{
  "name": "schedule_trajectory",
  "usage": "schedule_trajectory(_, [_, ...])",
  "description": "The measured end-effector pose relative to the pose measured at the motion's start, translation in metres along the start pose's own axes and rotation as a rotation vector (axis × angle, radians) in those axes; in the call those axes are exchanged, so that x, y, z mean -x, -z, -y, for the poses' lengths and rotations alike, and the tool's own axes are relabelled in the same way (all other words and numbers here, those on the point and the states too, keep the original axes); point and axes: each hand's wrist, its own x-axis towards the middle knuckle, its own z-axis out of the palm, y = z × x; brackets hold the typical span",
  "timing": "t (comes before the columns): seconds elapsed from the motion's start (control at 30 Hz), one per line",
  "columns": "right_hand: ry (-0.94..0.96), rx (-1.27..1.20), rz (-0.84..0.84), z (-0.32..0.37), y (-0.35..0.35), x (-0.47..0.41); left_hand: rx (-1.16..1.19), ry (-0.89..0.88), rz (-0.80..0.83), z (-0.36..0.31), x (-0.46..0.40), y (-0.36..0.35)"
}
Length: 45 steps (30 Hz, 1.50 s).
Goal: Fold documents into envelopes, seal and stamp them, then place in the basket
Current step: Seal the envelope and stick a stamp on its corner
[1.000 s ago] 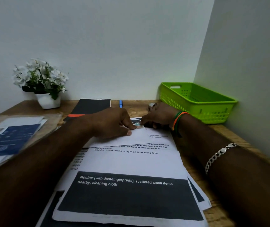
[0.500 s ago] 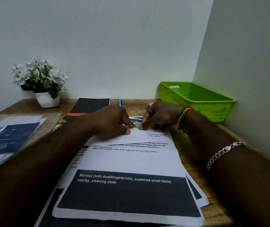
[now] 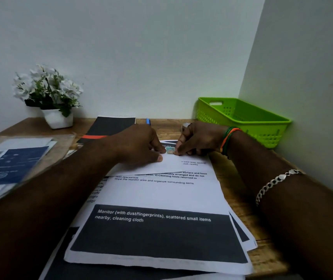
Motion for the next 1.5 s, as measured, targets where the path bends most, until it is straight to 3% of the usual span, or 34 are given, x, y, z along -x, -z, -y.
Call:
schedule_trajectory(0.17, [-0.034,-0.068,-0.048,-0.001,-0.001,-0.002,0.039,0.012,-0.027,0.001,0.002,-0.001])
schedule_trajectory(0.4, [-0.049,0.19,-0.113,0.011,-0.01,-0.008,0.1,0.05,-0.045,0.003,0.002,-0.001])
schedule_trajectory(0.73, [-0.038,0.041,0.063,0.005,0.001,0.0,0.058,0.037,-0.005,-0.001,0.001,0.001])
schedule_trajectory(0.87, [-0.04,-0.054,0.014,0.001,0.001,0.001,0.081,0.027,-0.01,-0.001,0.002,0.0])
schedule_trajectory(1.0, [-0.006,0.039,-0.014,0.005,-0.005,0.0,0.102,0.028,-0.022,0.001,0.002,-0.001])
schedule_trajectory(1.23, [-0.067,-0.2,0.179,0.004,0.005,0.012,0.162,0.044,-0.034,0.009,0.0,-0.007])
schedule_trajectory(1.37, [-0.093,-0.359,0.091,0.001,0.004,0.008,0.215,0.093,-0.038,0.01,0.002,-0.008])
schedule_trajectory(1.5, [-0.057,-0.283,0.036,0.003,-0.002,0.006,0.254,0.074,-0.07,0.012,0.004,-0.009])
